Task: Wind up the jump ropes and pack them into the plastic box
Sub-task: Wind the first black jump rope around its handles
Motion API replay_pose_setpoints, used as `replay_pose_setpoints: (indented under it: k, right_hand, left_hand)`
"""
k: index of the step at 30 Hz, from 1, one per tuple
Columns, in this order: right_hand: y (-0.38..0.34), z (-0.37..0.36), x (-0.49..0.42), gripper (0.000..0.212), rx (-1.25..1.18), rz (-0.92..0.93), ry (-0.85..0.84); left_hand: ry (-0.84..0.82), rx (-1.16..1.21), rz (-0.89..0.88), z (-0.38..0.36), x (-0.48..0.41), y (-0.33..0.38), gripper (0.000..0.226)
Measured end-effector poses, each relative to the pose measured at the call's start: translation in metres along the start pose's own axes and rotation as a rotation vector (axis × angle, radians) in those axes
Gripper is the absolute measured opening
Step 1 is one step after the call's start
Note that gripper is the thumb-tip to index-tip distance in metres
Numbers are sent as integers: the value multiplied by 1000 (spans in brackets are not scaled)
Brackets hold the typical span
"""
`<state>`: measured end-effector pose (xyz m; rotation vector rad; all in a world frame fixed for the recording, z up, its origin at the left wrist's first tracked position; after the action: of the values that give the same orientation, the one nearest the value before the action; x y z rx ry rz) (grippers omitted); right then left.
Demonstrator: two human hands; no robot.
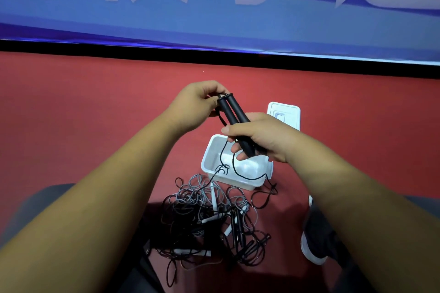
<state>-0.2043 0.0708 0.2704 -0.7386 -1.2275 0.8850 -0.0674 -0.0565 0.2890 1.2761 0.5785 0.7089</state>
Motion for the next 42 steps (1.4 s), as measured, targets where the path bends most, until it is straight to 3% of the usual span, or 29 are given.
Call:
replay_pose_setpoints:
  k: [2,6,8,14,21,24,30,37,42]
  right_hand:
    - [-3,2,2,42,193,75,132]
    - [-5,3,4,50,866,220,559]
    - [-4,-1,2,39,922,240,640]
    - [-5,4,-5,12,773,212,590]
    - [-10,18,-6,17,517,204,495]
    - [-12,20,-5,24,343,208,419]
    - [-12,22,-2,3,-1,217,274]
    - [-10,20,-3,3,-282,164,171]
    - [-8,20,-5,5,-384,118,160]
  left_hand:
    - [44,3,-4,1,0,3,31]
    - [126,44,-3,-1,2,11,24]
    - [142,65,11,-3,2,14,22]
    - [162,88,64,-1,1,13,11]
    - [-270,377,213,20,0,14,10]
    - [-366,326,172,28,2,14,15]
    - [-347,288,174,28,2,18,25]
    - [-298,378,171,23,5,25,30]
    - [-307,214,230,21,9,24,33]
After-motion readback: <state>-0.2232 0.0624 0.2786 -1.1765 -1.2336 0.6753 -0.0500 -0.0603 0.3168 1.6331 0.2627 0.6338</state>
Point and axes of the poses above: each hand's wrist, its own x-axis away from the middle knuckle, its own z-axis out of the back of the hand, y = z × x, the point moved 2 cm from there along -x, towards the middle knuckle, and after that the axes turned 12 degrees about x, right-handed, at the moved point
